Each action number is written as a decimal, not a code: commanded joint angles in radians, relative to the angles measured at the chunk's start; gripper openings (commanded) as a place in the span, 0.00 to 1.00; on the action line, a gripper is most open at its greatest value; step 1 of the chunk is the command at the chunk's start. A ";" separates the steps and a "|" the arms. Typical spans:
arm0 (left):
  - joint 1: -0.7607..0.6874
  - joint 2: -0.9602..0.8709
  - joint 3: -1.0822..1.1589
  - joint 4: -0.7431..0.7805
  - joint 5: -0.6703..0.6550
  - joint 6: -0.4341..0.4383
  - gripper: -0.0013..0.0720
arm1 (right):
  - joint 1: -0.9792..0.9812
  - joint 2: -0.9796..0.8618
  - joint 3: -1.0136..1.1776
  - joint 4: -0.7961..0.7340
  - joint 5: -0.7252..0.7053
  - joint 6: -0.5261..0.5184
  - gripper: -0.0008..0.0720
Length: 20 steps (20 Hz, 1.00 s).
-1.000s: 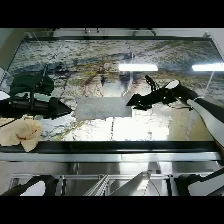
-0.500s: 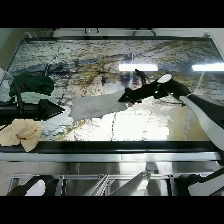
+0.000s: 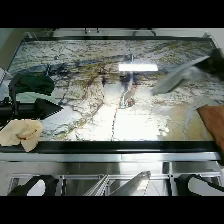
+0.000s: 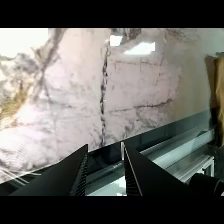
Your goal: Fold the shirts.
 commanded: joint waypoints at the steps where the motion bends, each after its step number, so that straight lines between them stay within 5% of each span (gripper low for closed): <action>1: 0.001 0.005 0.000 0.000 0.003 -0.003 0.34 | -0.324 0.011 0.045 -0.034 0.023 0.111 0.03; 7: 0.001 0.005 0.000 0.000 0.034 -0.003 0.34 | -0.627 0.001 0.044 -0.407 0.323 0.344 0.03; 14: 0.001 0.005 0.000 0.002 0.048 -0.003 0.34 | -0.686 -0.033 0.044 -0.915 0.515 0.312 0.03; 18: 0.001 0.005 0.000 0.006 0.084 -0.003 0.34 | -0.686 -0.036 0.001 -0.954 0.444 0.281 0.03; 19: 0.001 0.005 0.000 0.006 0.086 -0.003 0.34 | -0.686 -0.038 -0.020 -0.954 0.428 0.282 0.09; 20: 0.001 0.005 0.000 0.006 0.086 -0.003 0.34 | -0.686 -0.043 -0.039 -0.954 0.416 0.282 0.52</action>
